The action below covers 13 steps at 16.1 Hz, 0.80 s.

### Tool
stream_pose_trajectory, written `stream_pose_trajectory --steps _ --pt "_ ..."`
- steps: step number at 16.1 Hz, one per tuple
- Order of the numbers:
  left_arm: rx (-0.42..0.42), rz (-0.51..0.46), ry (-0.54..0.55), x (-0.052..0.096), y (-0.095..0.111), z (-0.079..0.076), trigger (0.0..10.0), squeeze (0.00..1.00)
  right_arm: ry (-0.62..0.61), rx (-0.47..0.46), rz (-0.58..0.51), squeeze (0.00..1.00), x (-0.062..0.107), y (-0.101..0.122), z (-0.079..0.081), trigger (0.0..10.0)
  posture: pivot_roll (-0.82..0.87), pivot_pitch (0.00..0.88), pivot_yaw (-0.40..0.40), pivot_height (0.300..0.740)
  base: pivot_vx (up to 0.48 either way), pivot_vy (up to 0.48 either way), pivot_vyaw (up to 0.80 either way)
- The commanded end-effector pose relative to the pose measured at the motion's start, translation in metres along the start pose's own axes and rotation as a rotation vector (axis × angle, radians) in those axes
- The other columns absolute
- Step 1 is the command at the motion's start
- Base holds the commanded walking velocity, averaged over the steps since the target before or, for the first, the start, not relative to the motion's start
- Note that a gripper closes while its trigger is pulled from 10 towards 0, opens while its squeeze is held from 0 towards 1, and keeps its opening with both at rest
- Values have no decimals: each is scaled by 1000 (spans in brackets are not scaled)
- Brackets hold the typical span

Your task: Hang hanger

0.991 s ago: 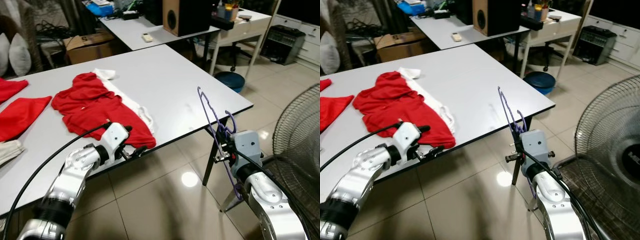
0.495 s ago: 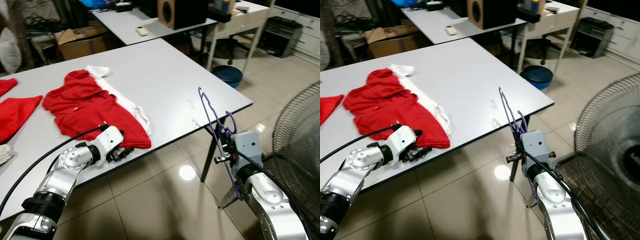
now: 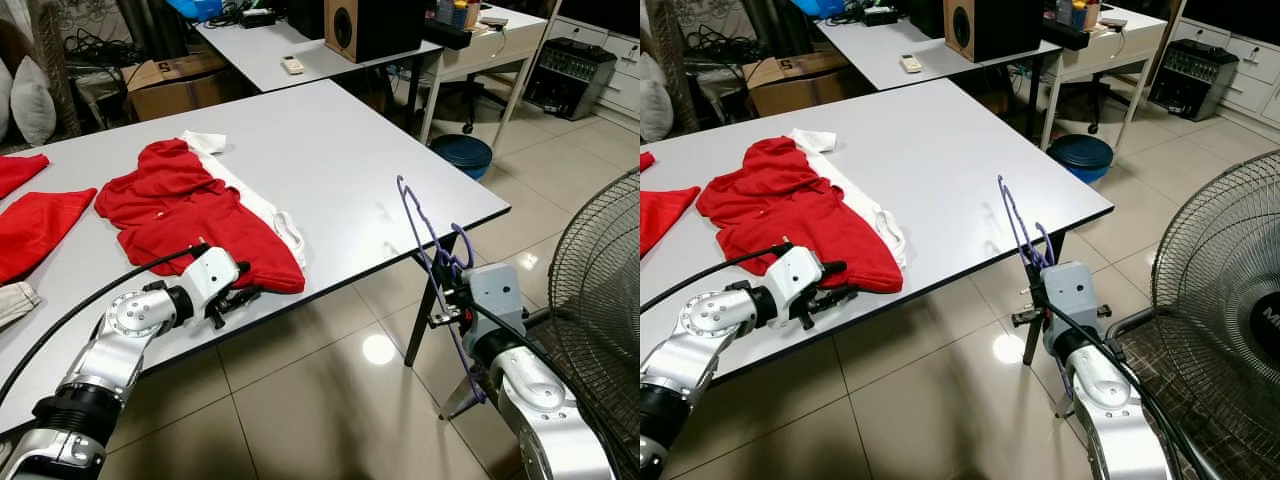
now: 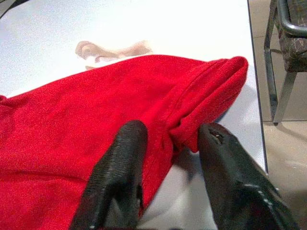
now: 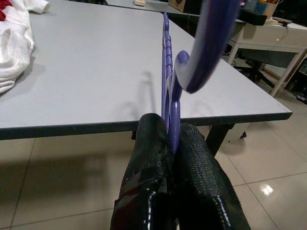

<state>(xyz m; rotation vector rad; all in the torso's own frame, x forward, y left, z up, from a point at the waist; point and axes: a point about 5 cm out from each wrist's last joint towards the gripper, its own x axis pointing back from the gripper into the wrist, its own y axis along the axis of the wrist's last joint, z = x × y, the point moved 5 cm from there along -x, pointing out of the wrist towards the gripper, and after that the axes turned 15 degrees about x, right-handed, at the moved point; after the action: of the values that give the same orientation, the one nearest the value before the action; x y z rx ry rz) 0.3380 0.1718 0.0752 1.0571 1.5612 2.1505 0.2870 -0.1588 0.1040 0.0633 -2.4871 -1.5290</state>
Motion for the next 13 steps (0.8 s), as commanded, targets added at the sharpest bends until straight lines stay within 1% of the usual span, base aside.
stream_pose_trajectory --steps 1,3,7,10,13 --pt "-2 0 0 0 0 0 0 0 -7 8 -4 0 2 1 0 10000 -219 0 83 740 0 0 0" --pt "9 -12 -5 -3 2 -2 0 0 -9 9 -5 0 1 1 -1 10000 -220 0 85 740 0 0 0" --pt "24 -22 -16 -4 3 -5 0 0 -10 8 -5 0 0 1 0 10000 -218 0 84 740 0 0 0" --pt "80 -61 -55 -5 9 -11 0 0 -11 9 -5 0 0 2 0 10000 -216 0 84 740 0 0 0" --pt "110 -106 -54 -6 18 -10 0 0 -11 10 -7 0 0 2 1 10000 -213 0 85 740 0 0 0"
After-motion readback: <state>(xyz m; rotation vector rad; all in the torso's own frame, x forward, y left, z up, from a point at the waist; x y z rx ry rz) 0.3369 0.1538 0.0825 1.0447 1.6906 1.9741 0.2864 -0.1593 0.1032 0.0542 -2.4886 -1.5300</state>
